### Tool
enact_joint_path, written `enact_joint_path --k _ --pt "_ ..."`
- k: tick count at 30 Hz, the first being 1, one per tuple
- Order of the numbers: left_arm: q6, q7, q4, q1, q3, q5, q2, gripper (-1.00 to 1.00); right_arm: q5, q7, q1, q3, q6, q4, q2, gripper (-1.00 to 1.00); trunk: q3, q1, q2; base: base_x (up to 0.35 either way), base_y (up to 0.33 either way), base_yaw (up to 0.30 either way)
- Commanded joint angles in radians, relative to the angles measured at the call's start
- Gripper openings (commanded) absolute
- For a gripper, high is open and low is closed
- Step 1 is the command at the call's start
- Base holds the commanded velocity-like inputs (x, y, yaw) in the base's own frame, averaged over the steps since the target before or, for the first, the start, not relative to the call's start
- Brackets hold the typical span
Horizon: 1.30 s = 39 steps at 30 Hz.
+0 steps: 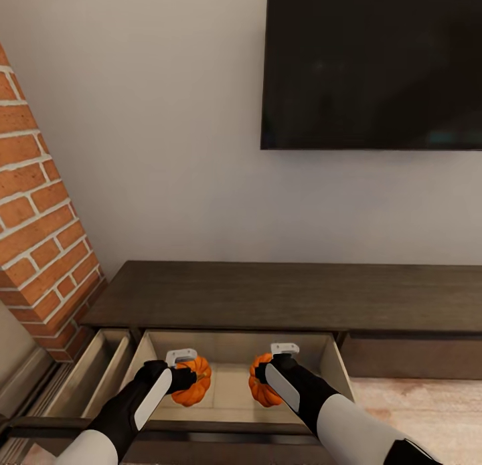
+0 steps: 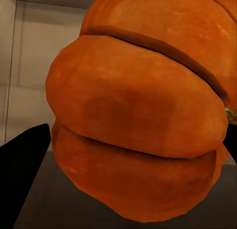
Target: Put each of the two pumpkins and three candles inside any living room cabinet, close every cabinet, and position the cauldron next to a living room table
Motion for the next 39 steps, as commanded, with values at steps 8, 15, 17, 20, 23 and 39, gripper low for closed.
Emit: enact_joint_path --k 8,15,17,20,23,39 --pt "-0.026 0.012 0.001 -0.001 -0.006 0.012 0.002 -1.0 -0.006 -0.008 -0.001 0.007 -0.026 -0.001 -0.001 -1.0 -0.026 0.031 -0.057 0.0 0.0 0.0" --pt "-0.027 0.012 0.001 -0.001 -0.006 0.012 0.0 -1.0 -0.006 -0.008 -0.001 0.007 -0.035 -0.002 -0.001 -1.0 -0.048 0.057 -0.106 0.0 0.0 0.0" --pt "-0.028 0.012 0.001 -0.001 -0.006 0.012 0.0 -1.0 -0.006 -0.008 -0.001 0.007 -0.037 -0.002 -0.001 -1.0 -0.054 0.065 -0.12 0.0 0.0 0.0" --pt "-0.035 0.012 0.001 -0.001 -0.006 0.012 0.0 -1.0 -0.006 -0.008 -0.001 0.007 -0.038 -0.002 -0.001 -1.0 -0.064 0.077 -0.141 0.0 0.0 0.0" --pt "-0.041 0.013 0.001 -0.001 -0.006 0.012 0.0 -1.0 -0.004 -0.008 -0.001 0.007 -0.038 -0.002 -0.001 -1.0 -0.073 0.088 -0.162 0.0 0.0 0.0" --pt "-0.067 0.014 0.001 -0.001 -0.004 0.012 0.0 -1.0 0.026 -0.008 -0.001 0.006 -0.04 -0.002 -0.001 -1.0 -0.095 0.115 -0.211 0.0 0.0 0.0"
